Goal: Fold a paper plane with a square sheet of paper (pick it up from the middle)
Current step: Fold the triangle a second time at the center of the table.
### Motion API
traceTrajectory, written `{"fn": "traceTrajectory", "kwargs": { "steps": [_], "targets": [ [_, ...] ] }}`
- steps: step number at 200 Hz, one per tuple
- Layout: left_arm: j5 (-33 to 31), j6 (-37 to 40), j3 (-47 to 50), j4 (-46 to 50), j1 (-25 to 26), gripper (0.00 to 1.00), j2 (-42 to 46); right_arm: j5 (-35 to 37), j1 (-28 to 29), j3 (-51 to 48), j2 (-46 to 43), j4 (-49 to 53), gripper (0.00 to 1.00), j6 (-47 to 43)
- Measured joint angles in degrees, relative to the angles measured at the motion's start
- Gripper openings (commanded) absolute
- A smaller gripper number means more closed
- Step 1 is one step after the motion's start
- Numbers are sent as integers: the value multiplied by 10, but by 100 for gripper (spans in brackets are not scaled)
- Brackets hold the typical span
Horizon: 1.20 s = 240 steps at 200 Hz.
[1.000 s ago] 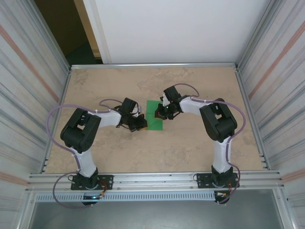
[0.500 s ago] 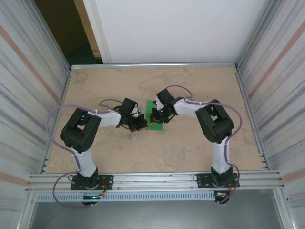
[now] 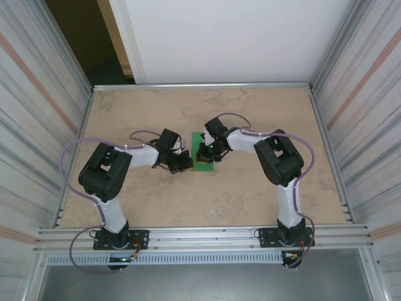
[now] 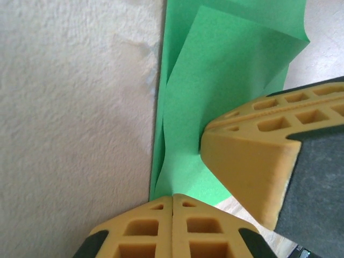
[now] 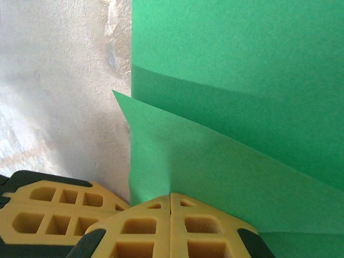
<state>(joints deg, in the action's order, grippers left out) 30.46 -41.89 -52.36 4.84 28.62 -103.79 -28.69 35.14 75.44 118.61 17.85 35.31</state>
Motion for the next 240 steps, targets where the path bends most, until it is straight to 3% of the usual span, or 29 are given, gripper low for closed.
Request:
{"fn": "traceTrajectory", "kwargs": {
  "steps": [148,240],
  "targets": [
    [-7,-17,-9,9,0,0,-9,-3,-8,0,0,1,0,0],
    [-4,-26,-10,12,-1,0,-13,-10,-148,0,2,-2,1,0]
  ]
}}
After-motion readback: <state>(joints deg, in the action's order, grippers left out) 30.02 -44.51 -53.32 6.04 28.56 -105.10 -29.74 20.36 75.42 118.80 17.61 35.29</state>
